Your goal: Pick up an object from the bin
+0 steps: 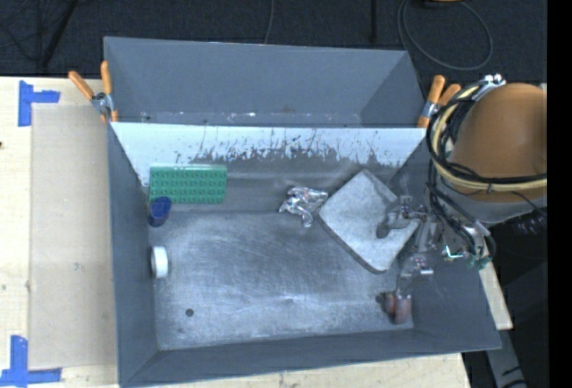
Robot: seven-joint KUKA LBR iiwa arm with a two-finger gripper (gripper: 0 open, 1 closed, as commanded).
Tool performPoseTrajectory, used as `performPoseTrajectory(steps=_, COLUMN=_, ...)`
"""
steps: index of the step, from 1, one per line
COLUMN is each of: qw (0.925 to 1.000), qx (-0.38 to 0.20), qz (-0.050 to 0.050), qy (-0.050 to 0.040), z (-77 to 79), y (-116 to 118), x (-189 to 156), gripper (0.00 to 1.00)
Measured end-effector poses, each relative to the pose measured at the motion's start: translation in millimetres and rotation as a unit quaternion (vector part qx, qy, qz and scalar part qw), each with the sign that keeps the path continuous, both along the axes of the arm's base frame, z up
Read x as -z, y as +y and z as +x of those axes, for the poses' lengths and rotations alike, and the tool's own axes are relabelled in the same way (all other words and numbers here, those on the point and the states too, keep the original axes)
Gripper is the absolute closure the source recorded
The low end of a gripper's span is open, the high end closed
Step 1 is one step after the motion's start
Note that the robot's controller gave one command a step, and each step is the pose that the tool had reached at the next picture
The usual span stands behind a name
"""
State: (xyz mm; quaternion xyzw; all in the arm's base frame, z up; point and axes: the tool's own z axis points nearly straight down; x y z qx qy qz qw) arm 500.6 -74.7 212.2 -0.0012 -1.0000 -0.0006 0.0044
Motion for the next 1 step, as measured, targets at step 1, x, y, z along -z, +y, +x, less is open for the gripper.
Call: performPoseTrajectory(steps=1, qw=0.9929, qx=0.119, qz=0.003, qy=0.0008, z=41.6, y=-25.2, x=142.0, gripper=0.0)
